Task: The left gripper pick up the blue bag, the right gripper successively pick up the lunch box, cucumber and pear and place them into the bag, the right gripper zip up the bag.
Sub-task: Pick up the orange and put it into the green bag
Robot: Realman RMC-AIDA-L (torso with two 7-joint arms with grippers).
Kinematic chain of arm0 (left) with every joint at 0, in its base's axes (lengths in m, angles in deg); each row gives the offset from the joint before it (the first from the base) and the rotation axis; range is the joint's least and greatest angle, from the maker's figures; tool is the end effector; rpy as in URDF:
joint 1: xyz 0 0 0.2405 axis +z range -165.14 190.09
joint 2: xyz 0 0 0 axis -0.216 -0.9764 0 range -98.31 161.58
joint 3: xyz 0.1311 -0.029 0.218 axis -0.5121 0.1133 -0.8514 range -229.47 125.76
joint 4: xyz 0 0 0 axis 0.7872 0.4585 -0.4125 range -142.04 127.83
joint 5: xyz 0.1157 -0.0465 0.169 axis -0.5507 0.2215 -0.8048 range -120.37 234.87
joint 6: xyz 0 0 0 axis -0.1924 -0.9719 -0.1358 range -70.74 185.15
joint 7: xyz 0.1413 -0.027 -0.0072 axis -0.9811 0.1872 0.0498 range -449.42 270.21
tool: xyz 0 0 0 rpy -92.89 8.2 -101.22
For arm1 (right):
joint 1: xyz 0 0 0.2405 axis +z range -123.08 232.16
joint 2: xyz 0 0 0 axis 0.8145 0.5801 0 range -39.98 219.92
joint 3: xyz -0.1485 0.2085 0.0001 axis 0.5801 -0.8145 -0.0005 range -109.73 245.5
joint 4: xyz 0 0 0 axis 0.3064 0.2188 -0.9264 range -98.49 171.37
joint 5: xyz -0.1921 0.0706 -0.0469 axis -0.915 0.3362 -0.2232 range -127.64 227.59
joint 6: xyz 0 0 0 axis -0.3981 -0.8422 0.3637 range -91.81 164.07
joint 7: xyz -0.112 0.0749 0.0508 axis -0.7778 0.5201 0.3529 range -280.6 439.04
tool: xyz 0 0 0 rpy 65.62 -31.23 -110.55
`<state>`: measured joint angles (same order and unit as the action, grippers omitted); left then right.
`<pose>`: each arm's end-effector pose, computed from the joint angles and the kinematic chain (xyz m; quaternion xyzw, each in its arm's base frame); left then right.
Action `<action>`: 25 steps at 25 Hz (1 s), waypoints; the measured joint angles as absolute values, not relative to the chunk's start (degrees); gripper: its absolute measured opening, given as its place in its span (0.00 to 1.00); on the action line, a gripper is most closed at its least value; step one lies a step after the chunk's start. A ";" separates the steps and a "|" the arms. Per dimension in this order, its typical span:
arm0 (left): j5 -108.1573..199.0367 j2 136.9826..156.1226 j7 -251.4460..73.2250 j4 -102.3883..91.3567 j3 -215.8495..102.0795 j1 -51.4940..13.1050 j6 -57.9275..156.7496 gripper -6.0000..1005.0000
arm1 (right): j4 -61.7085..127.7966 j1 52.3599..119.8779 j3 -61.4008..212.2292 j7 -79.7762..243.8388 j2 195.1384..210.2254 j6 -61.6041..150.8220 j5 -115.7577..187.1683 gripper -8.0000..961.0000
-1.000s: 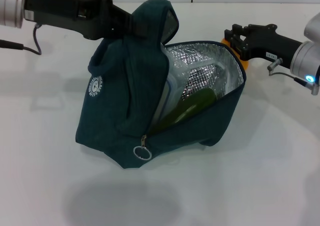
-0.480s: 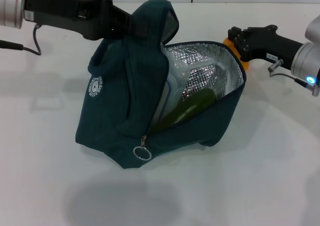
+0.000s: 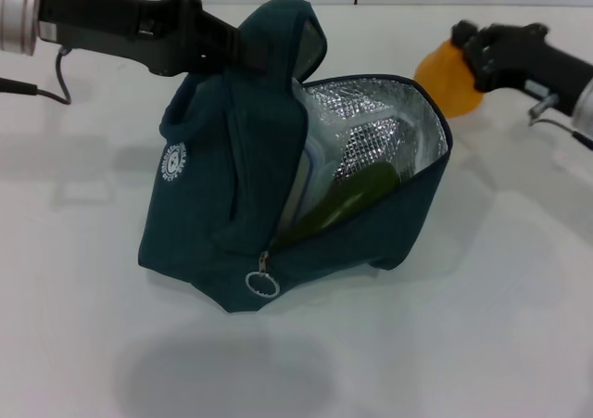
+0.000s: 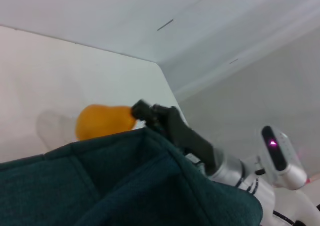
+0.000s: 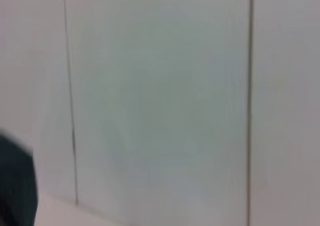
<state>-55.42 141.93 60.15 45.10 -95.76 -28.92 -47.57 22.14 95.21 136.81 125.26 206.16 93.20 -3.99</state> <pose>-0.1720 0.3713 0.0868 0.8215 0.5334 0.1960 0.0473 0.2306 0.4168 -0.0246 -0.8641 0.1672 0.2995 0.3683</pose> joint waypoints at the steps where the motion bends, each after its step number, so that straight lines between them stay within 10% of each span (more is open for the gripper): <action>1: -55.42 141.91 60.16 45.10 -95.73 -28.79 -47.56 0.05 | 20.81 94.12 136.83 125.26 206.16 94.29 -2.95 0.06; 25: -55.24 141.73 60.17 45.10 -95.71 -27.60 -47.38 0.05 | 2.48 89.41 152.74 147.65 206.12 118.92 1.84 0.09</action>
